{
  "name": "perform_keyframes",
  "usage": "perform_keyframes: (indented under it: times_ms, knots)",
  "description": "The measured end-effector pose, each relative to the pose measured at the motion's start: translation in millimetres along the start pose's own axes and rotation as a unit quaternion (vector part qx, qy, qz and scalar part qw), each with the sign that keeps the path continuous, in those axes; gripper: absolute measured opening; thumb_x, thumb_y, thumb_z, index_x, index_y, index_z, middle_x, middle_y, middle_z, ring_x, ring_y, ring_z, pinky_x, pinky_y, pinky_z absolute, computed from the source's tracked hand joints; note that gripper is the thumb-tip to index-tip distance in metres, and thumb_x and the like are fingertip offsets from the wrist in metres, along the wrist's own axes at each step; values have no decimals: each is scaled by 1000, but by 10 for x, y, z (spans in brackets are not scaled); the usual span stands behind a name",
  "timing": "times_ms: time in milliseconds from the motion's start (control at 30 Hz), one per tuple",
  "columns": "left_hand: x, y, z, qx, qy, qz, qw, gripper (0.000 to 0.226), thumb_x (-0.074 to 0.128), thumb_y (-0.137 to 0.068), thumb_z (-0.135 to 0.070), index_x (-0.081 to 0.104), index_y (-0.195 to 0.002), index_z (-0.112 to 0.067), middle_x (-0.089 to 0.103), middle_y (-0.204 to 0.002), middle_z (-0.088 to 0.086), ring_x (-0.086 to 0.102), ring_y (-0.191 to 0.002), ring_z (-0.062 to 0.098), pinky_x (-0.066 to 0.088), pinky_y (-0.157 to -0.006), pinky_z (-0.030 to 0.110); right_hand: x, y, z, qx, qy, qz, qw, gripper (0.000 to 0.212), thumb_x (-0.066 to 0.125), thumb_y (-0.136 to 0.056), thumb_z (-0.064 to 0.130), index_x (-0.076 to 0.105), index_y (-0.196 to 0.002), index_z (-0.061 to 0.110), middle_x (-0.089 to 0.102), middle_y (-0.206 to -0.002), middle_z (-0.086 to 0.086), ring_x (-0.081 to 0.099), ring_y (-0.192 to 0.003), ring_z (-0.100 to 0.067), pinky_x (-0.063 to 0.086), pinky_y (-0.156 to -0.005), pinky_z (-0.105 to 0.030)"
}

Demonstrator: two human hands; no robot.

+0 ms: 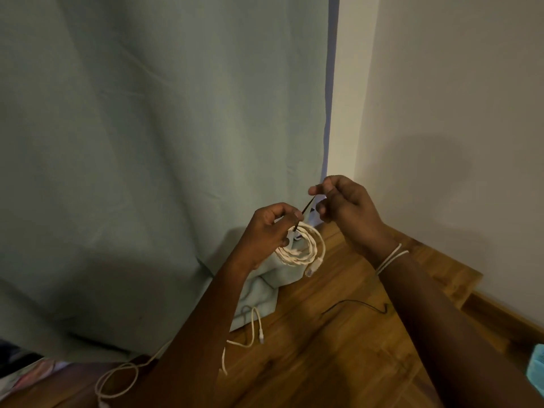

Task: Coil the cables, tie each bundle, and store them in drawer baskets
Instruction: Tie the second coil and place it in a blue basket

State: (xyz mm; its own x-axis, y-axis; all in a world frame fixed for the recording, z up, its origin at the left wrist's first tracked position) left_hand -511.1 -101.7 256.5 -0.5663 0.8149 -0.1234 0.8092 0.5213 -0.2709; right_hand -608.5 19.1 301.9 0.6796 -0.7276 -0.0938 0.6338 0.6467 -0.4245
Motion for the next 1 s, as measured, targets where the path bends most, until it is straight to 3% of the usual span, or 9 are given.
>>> perform_keyframes:
  times_ms: [67,133,300,400,533,633,700,800,1000]
  knots:
    - [25,18,27,1,-5,28,1000,19,61,-95,-18,73,-83,-25,62,-74,-1,49,-61,14,41,-56,29,110,11,-129,107,-175,20,979,22,38,-107,17,54,-105,1,75,-99,-12,66,-62,-17,57,-59,-28]
    - [50,34,30,3,-11,43,999,18,63,-94,-19,75,-84,-27,61,-71,-2,48,-58,13,40,-55,29,190,35,-200,162,-253,21,954,21,35,-108,15,52,-101,5,75,-86,-12,69,-60,-18,58,-57,-28]
    - [1,37,-13,64,-101,30,992,9,66,-92,-13,74,-89,-17,69,-72,-14,60,-59,1,43,-56,12,183,-30,-152,63,-68,10,996,26,36,-107,14,55,-92,4,56,-65,-5,50,-51,-13,48,-51,-25]
    - [-81,25,31,106,-169,7,980,8,70,-88,-19,74,-91,-13,74,-84,-2,70,-78,12,56,-68,26,203,-71,-188,55,-18,-2,998,25,39,-106,13,57,-92,2,55,-65,-2,49,-54,-13,44,-51,-23]
    - [-80,74,237,98,-194,18,976,26,66,-81,-37,73,-93,-14,75,-88,2,72,-84,18,59,-78,42,210,-24,-360,41,77,2,996,19,40,-104,12,58,-102,4,61,-75,-4,56,-64,-18,49,-57,-28]
    - [-87,95,357,82,-227,18,970,28,62,-81,-40,72,-94,-17,75,-88,-1,71,-84,15,59,-79,40,323,-2,-390,-24,221,113,968,13,44,-103,14,55,-110,10,67,-84,-11,63,-70,-19,53,-64,-26]
    - [-76,104,397,80,-236,22,968,23,64,-84,-36,72,-94,-17,74,-86,-2,70,-82,12,59,-76,37,479,62,-439,-71,333,202,918,18,49,-102,18,56,-117,10,68,-89,-12,63,-74,-19,52,-70,-24]
    - [-51,119,370,107,-261,17,959,19,66,-87,-28,73,-97,-13,75,-87,0,71,-81,12,58,-74,29,621,143,-509,-123,454,242,849,29,50,-100,24,69,-108,2,70,-91,-13,64,-77,-21,54,-73,-28]
    - [-14,136,183,155,-297,50,941,19,69,-89,-20,72,-105,-9,74,-86,3,70,-77,14,46,-66,11,566,132,-414,-130,388,218,886,37,56,-97,26,66,-70,2,55,-57,-10,49,-50,-18,38,-51,-23]
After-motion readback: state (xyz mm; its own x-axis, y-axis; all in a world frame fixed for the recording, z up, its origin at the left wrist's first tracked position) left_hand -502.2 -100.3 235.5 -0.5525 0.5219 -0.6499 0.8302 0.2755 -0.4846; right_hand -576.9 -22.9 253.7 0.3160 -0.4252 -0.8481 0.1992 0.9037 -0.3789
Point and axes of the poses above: each hand's wrist, its own y-axis away from the middle knuckle, its own x-axis out of the palm, z = x × y, the point moved 9 cm from there along -y, towards the middle knuckle
